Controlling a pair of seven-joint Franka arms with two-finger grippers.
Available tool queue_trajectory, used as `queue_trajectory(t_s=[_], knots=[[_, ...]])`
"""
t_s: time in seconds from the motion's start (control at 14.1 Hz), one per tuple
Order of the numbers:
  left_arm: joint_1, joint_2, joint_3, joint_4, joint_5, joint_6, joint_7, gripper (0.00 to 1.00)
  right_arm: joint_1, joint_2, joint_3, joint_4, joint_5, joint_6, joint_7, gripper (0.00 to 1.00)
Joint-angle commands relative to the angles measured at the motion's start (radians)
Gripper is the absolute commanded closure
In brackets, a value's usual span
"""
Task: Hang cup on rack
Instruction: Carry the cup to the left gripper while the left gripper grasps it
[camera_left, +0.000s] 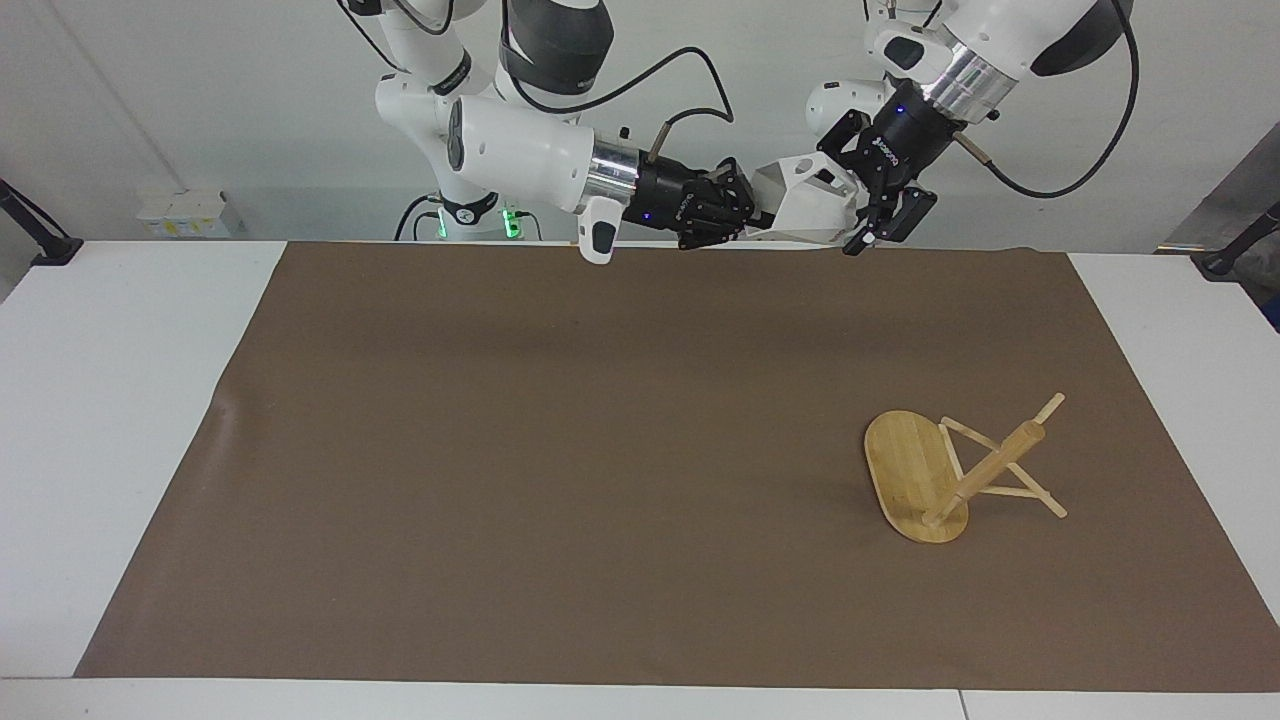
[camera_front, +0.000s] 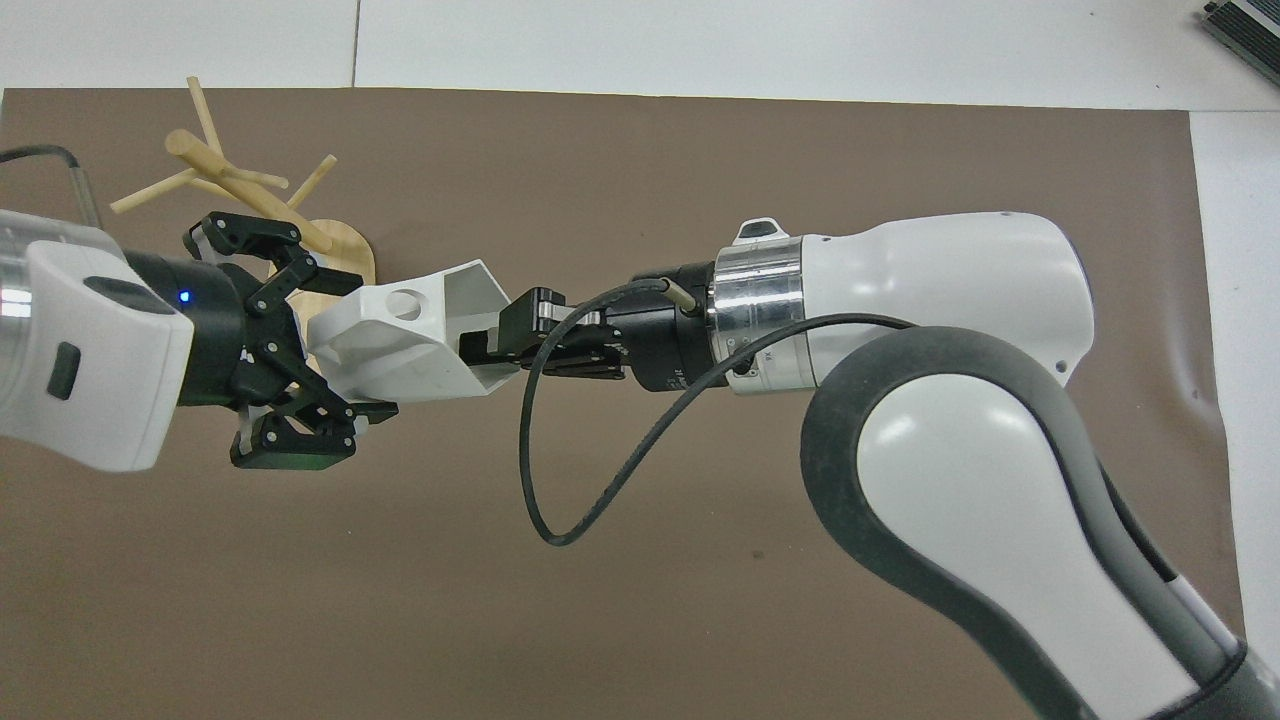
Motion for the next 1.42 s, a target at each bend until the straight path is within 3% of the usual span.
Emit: queue_trajectory(t_s=[0.0, 0.07, 0.14, 0.21, 0.28, 0.78, 0.85, 0.99, 1.2, 1.35], knots=[[-0.005, -0.010, 0.003, -0.019, 0.007, 0.024, 0.001, 0.18, -0.001, -0.008, 0.004, -0.001, -0.014, 0.006, 0.022, 1.00], [-0.005, -0.010, 0.002, -0.021, 0.012, 0.024, -0.001, 0.31, -0.001, -0.008, 0.004, -0.001, -0.016, 0.006, 0.027, 1.00], [-0.013, -0.011, 0.000, -0.021, 0.027, 0.026, 0.001, 0.64, -0.001, -0.008, 0.004, -0.001, -0.016, 0.006, 0.027, 1.00], [-0.019, -0.011, 0.000, -0.021, 0.036, 0.026, 0.004, 0.86, -0.001, -0.008, 0.004, -0.001, -0.016, 0.006, 0.027, 1.00], [-0.019, -0.011, 0.000, -0.021, 0.037, 0.026, 0.004, 0.97, -0.001, -0.008, 0.004, -0.001, -0.016, 0.006, 0.027, 1.00], [-0.013, -0.019, 0.003, -0.021, 0.037, 0.024, -0.002, 1.00, -0.001, -0.008, 0.004, -0.001, -0.017, 0.006, 0.061, 1.00], [-0.010, -0.020, 0.003, -0.021, 0.037, 0.024, -0.009, 1.00, -0.001, -0.009, 0.004, -0.001, -0.022, 0.008, 0.077, 0.92], [-0.005, -0.022, 0.003, -0.024, 0.037, 0.017, -0.010, 1.00, -0.001, -0.009, 0.004, -0.001, -0.037, 0.008, 0.114, 0.61], [-0.002, -0.022, 0.003, -0.024, 0.037, 0.023, -0.016, 1.00, -0.001, -0.008, 0.004, -0.001, -0.046, 0.009, 0.144, 0.30], [-0.002, -0.022, 0.005, -0.024, 0.037, 0.021, -0.029, 1.00, -0.004, -0.008, 0.000, -0.001, -0.063, 0.014, 0.142, 0.00]])
